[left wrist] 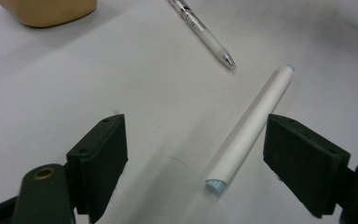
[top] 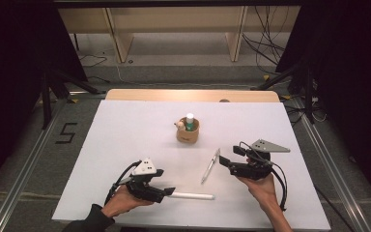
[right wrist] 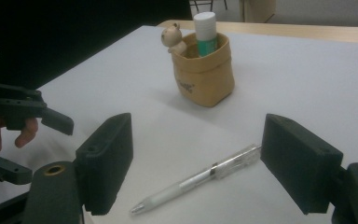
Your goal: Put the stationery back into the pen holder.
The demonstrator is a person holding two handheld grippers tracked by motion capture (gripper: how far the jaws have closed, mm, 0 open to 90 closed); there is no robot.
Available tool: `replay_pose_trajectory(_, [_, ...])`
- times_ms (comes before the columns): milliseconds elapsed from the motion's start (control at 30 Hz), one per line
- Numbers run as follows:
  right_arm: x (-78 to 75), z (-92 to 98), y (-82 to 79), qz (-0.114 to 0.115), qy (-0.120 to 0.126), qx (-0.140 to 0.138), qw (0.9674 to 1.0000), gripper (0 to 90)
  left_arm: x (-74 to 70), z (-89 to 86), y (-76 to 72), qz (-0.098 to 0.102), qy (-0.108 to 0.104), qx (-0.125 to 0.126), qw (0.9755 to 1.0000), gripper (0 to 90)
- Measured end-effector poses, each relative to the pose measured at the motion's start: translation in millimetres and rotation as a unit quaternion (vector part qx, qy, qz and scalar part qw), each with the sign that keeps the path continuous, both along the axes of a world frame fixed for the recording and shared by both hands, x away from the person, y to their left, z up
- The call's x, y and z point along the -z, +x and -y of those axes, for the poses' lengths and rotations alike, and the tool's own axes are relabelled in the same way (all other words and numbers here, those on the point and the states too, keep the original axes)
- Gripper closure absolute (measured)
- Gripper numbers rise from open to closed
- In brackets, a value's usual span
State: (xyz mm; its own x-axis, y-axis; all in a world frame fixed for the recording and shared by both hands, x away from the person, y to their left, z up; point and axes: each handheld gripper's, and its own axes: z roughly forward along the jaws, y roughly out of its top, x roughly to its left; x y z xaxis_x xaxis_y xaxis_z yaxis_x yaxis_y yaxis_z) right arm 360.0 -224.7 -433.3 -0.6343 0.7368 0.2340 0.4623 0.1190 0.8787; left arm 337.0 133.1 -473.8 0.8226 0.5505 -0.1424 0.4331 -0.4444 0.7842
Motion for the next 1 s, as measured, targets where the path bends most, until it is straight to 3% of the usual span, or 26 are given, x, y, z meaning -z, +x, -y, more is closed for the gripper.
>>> replay_pose_trajectory(500, [8.0,0.0,-17.0,0.005,0.001,-0.009,0.9999,25.2,-5.5,3.9,0.4,-0.002,0.037,0.027,0.9990,21.7])
replay_pose_trajectory(733, [9.4,-1.9,-21.9,0.005,0.001,-0.016,0.9999,24.8,-12.0,7.2,-1.7,0.012,0.057,0.038,0.9976,22.2])
replay_pose_trajectory(933, [11.4,-4.1,-27.7,0.003,0.000,-0.020,0.9998,24.7,-16.0,10.7,-2.1,0.010,0.084,0.057,0.9948,22.6])
replay_pose_trajectory(1000, [12.7,-5.3,-29.3,0.002,0.000,-0.023,0.9997,24.7,-16.4,13.4,-1.9,0.012,0.098,0.071,0.9926,22.9])
